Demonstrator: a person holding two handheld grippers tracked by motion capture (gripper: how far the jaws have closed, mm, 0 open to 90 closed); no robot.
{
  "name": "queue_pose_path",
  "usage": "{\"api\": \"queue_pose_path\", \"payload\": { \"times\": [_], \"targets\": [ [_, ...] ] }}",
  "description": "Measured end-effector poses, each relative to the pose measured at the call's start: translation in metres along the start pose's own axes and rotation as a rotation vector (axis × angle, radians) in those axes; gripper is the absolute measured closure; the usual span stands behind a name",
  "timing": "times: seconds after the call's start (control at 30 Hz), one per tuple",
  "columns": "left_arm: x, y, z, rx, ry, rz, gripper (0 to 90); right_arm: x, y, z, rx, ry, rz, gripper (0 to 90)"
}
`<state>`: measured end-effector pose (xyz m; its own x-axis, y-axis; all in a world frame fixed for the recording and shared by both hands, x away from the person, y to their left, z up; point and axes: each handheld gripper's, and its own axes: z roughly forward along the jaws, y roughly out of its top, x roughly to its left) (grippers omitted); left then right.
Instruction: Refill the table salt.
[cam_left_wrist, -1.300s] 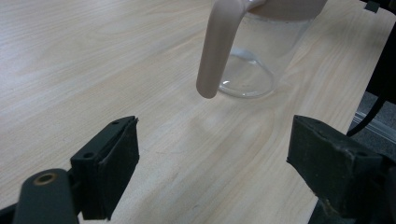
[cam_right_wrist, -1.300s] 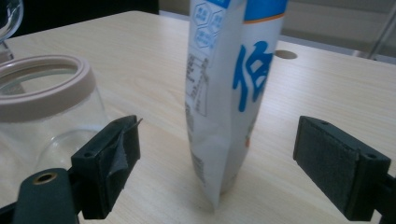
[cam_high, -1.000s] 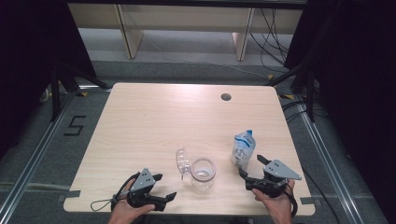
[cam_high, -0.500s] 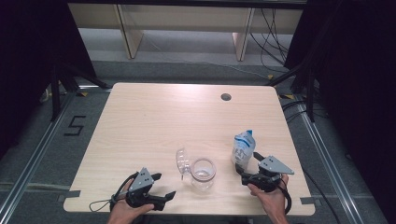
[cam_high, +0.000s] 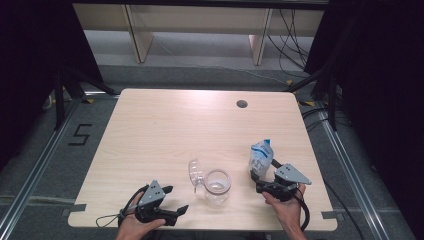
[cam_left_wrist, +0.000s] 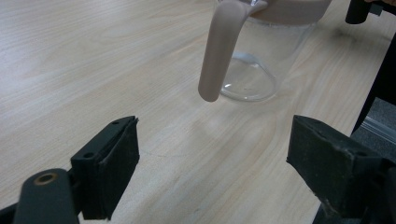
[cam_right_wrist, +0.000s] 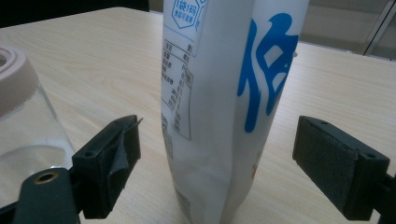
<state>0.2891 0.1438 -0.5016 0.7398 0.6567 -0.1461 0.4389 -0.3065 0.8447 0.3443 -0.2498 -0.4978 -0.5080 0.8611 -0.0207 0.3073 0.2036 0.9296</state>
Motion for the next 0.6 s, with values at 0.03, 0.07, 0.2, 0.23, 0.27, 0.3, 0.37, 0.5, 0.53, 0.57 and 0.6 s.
{"api": "queue_pose_path", "payload": {
  "times": [0.03, 0.07, 0.2, 0.23, 0.27, 0.3, 0.37, 0.5, 0.53, 0.57, 0.6],
  "targets": [
    [0.0, 0.0, 0.0, 0.002, 0.002, 0.005, 16.1, 0.0, 0.0, 0.001, -0.006, -0.003, 0.004, 15.9],
    [0.001, 0.0, -0.001, 0.009, 0.006, 0.019, 16.1, 0.001, 0.0, 0.002, -0.012, -0.008, 0.005, 15.9],
    [0.0, 0.0, 0.0, -0.02, -0.009, 0.02, 16.2, 0.002, 0.0, 0.006, -0.017, 0.006, 0.005, 16.2],
    [0.001, 0.0, 0.0, -0.02, -0.009, 0.019, 16.2, 0.003, 0.0, 0.006, -0.023, -0.003, 0.005, 16.3],
    [0.001, 0.0, 0.0, -0.014, -0.005, 0.019, 16.2, 0.003, 0.0, 0.008, -0.018, 0.006, 0.008, 16.7],
    [0.001, 0.0, 0.0, -0.014, -0.005, 0.02, 16.2, 0.003, 0.0, 0.009, -0.018, 0.012, -0.004, 16.9],
    [0.0, 0.0, 0.0, -0.013, -0.004, 0.022, 16.2, 0.004, 0.0, 0.011, -0.013, 0.007, 0.013, 16.9],
    [-0.001, -0.001, 0.0, -0.011, -0.002, 0.001, 16.2, 0.002, -0.001, 0.018, -0.021, 0.0, 0.006, 16.9],
    [-0.001, -0.001, 0.0, -0.012, -0.001, 0.006, 16.2, 0.002, -0.001, 0.018, -0.016, 0.004, 0.012, 17.1],
    [-0.001, -0.001, 0.0, -0.018, -0.002, 0.004, 16.2, 0.002, -0.001, 0.018, -0.007, -0.001, 0.018, 17.4],
    [-0.001, -0.002, 0.001, -0.021, -0.002, 0.005, 16.2, 0.001, -0.001, 0.02, -0.018, 0.001, 0.012, 17.8]
  ]
}}
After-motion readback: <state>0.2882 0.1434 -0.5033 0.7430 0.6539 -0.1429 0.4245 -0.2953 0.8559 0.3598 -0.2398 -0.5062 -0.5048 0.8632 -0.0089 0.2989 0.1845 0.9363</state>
